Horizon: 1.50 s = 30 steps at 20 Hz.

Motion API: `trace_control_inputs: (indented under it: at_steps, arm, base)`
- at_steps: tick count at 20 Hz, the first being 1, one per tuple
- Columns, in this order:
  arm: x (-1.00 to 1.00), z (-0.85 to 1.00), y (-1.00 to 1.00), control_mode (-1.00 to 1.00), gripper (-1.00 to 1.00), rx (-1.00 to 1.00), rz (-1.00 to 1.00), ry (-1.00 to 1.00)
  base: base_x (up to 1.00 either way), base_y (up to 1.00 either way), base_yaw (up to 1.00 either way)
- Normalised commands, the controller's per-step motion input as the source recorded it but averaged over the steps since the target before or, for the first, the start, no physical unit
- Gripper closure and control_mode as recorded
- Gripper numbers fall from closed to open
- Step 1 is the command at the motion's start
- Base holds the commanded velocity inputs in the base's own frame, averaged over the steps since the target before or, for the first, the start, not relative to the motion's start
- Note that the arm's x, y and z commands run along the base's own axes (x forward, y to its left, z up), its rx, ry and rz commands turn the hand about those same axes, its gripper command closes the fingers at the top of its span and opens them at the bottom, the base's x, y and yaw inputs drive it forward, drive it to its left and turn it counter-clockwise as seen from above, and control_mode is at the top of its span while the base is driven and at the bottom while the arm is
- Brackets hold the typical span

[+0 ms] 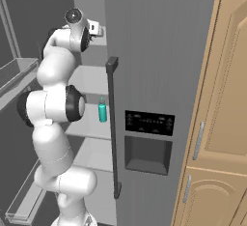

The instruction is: Take the fish out of the fridge, briefly rinse it in the sink, and place it on the tray next to the sink.

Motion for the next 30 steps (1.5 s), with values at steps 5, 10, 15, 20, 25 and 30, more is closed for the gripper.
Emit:
trace_control_inputs:
  at_steps: [5,10,15,20,25,30]
  arm:
    - [0.44,-0.12,0.00,-1.00,-1.00,0.00,0.00,0.08]
    - [0.46,-0.09,0.00,-1.00,-1.00,0.00,0.00,0.05]
    - [0.35,-0.17,0.00,-1.00,-1.00,-0.03,0.00,0.00]
    - [0.25,-0.33,0.02,-1.00,-1.00,-0.07,0.00,0.01]
    - [0.23,-0.26,0.02,-1.00,1.00,-0.02,0.00,0.00]
    - [0.12,-0.09,0.05,-1.00,1.00,0.00,0.00,0.00]
  base:
    - [0.00,0.00,0.00]
    - [0.00,0.00,0.00]
    - [0.00,0.00,0.00]
    - [0.00,0.00,0.00]
    - [0.00,0.00,0.00]
    - [0.00,0.00,0.00]
